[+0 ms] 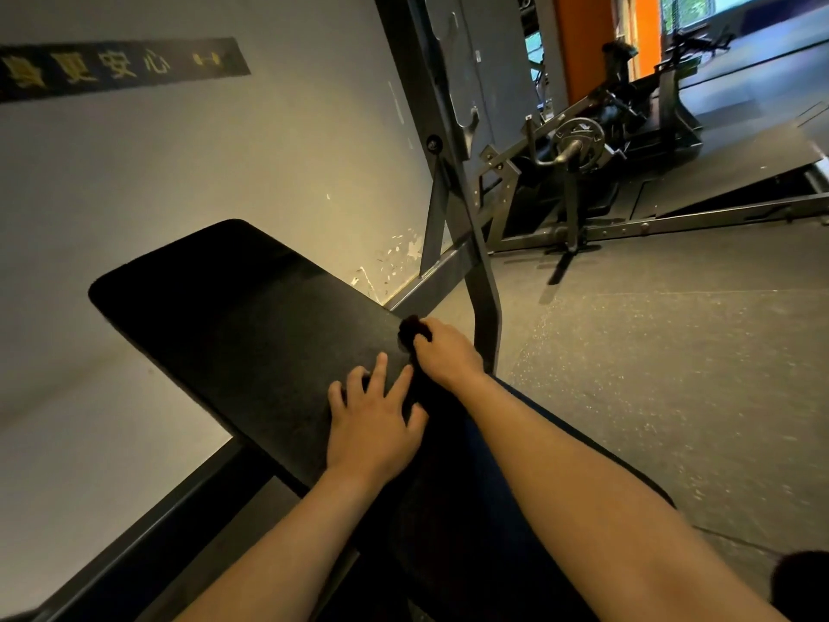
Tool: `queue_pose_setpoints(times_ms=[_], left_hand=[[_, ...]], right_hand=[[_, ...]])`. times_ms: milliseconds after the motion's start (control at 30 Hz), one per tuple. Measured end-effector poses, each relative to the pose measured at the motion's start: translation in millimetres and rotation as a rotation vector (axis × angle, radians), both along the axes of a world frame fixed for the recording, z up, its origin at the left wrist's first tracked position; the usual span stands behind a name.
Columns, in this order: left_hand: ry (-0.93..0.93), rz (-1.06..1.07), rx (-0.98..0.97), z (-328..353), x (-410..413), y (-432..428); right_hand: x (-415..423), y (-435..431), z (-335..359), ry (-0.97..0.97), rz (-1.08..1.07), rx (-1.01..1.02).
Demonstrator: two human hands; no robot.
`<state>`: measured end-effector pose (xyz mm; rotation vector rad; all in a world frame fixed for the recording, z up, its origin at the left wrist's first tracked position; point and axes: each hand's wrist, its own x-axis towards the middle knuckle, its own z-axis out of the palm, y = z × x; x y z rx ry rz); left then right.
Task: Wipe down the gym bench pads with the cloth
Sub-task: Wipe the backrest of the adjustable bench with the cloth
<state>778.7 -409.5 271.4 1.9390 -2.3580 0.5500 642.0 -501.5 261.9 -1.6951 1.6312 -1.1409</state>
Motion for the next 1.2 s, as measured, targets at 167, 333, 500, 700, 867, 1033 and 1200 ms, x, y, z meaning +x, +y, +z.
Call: queue_pose_setpoints(times_ms=[167, 333, 500, 700, 867, 1033, 1200], left_hand=[[0.001, 0.017, 0.006, -3, -5, -7], [0.011, 0.013, 0.005, -3, -5, -6], [0.006, 0.001, -0.018, -3, -4, -5], [-0.015, -0.006, -0.036, -4, -3, -6], [-0.006, 0.011, -0.030, -5, -4, -6], [0.011, -0.007, -0.028, -6, -3, -6], [0.008, -0.009, -0.023, -7, -4, -6]], right_hand=[[-50, 22, -53, 0.029, -0.162, 0.254], [-69, 29, -64, 0.103, -0.244, 0.327], [-27, -7, -21, 0.087, -0.108, 0.213], [2, -3, -2, 0.052, -0.066, 0.020], [-33, 30, -48, 0.063, -0.248, 0.132], [-74, 73, -87, 0.086, -0.455, 0.276], [-48, 61, -68, 0.131, -0.423, 0.154]])
